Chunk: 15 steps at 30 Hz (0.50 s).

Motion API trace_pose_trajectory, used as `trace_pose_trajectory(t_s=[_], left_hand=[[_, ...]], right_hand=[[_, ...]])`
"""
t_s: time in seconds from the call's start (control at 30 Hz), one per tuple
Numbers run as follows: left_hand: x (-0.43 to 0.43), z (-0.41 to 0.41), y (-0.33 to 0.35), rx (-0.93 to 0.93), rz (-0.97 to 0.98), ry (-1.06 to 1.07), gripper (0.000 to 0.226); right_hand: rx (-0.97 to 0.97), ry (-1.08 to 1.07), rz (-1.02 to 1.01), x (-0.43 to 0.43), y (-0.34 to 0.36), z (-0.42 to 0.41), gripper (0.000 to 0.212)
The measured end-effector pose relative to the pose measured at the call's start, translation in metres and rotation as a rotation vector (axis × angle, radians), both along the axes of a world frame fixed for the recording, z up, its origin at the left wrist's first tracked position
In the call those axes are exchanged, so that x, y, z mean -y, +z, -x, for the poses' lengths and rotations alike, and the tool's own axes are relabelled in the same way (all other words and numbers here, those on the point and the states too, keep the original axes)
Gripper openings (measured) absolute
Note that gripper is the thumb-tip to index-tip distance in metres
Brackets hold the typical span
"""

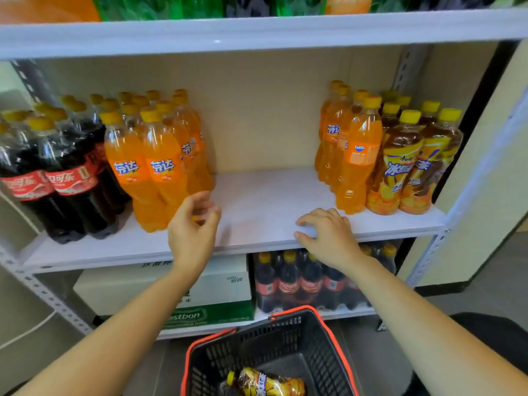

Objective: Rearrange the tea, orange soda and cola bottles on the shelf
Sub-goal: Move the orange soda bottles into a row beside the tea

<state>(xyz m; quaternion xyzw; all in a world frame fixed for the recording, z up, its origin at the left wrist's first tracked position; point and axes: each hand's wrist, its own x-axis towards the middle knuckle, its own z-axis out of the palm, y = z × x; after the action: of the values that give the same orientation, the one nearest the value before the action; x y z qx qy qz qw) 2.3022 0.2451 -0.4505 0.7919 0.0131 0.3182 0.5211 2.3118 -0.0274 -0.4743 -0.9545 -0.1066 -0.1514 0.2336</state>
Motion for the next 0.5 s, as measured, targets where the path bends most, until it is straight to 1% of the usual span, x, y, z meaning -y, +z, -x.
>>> trace_pose_trajectory(t_s=[0.1, 0.23, 0.3, 0.33, 0.4, 0.5], left_hand=[[-0.031, -0.005, -0.003, 0.014, 0.037, 0.205, 0.05], [-0.042, -0.016, -0.008, -0.074, 0.03, 0.26, 0.078], [-0.041, -0.021, -0.009, -0.152, -0.043, 0.304, 0.086], [-0.041, -0.024, -0.009, -0.181, -0.087, 0.326, 0.086], [-0.041, -0.03, -0.007, -0.199, -0.137, 0.351, 0.079], [-0.043, -0.032, -0.004, -0.162, -0.075, 0.317, 0.069]], right_hand=[[0.02, -0.033, 0.025, -0.007, -0.006, -0.007, 0.031], [0.03, -0.08, -0.027, -0.016, -0.013, -0.012, 0.026], [0.029, -0.089, -0.049, -0.016, -0.015, -0.012, 0.023], [0.028, -0.09, -0.057, -0.016, -0.015, -0.013, 0.023], [0.017, -0.086, -0.062, -0.015, -0.015, -0.012, 0.023], [-0.01, -0.069, -0.094, -0.014, -0.014, -0.01, 0.025]])
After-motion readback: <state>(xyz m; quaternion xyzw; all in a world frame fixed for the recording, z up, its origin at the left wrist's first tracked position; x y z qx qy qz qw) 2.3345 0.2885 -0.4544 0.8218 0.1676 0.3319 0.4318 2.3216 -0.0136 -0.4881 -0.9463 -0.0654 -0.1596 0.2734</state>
